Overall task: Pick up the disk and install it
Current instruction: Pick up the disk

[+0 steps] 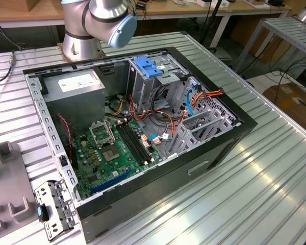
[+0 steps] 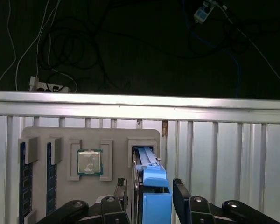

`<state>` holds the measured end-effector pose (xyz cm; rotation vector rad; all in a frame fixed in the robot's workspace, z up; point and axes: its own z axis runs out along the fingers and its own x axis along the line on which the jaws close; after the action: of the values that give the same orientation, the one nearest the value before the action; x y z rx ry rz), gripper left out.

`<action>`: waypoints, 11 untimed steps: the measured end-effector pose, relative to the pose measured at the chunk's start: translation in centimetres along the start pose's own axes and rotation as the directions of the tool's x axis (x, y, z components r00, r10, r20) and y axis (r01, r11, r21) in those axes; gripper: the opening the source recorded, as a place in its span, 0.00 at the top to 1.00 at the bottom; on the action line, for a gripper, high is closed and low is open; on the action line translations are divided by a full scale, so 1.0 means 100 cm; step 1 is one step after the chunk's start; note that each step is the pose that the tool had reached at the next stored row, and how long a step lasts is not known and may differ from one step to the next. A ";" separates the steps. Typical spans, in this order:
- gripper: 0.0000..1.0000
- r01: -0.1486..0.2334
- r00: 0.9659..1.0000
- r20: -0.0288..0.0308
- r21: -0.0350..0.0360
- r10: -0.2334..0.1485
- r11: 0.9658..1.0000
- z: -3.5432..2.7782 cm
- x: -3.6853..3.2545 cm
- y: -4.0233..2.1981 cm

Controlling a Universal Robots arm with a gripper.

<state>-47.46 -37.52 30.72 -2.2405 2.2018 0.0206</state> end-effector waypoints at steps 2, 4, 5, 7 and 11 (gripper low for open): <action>0.49 -0.025 1.000 0.000 0.000 0.025 1.000 0.0012 -0.0002 0.0000; 0.49 -0.040 0.999 0.000 0.000 0.040 0.999 0.0029 -0.0002 0.0000; 0.49 -0.040 0.999 0.000 0.000 0.040 0.999 0.0029 -0.0002 0.0000; 0.49 -0.040 0.999 0.000 0.000 0.040 0.999 0.0038 -0.0002 0.0000; 0.49 -0.042 0.999 0.000 0.000 0.042 0.999 0.0039 -0.0002 0.0000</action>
<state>-47.46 -37.49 30.33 -2.1934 2.2483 0.0207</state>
